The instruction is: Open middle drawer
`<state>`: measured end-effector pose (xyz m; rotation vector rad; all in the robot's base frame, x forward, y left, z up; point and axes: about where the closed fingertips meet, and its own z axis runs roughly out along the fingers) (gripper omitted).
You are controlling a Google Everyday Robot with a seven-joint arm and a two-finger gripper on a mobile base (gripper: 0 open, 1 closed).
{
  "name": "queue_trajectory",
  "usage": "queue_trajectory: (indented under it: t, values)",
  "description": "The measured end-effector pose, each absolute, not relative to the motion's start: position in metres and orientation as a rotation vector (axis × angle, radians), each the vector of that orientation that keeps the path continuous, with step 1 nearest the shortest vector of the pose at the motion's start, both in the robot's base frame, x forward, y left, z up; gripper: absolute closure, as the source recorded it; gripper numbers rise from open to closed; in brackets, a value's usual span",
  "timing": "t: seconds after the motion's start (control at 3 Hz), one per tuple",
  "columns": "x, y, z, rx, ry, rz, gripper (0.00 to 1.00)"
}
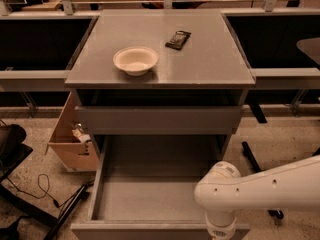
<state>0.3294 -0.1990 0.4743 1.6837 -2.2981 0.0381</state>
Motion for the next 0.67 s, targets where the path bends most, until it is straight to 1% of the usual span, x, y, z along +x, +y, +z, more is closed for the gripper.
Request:
queue_trajectory:
  t: [0.33,0.67]
  values:
    - [0.3292,-0.1988,0.4739,1.684,-2.297,0.037,0.50]
    - [0.3292,-0.1988,0.4740,1.684,-2.297,0.037,0.27]
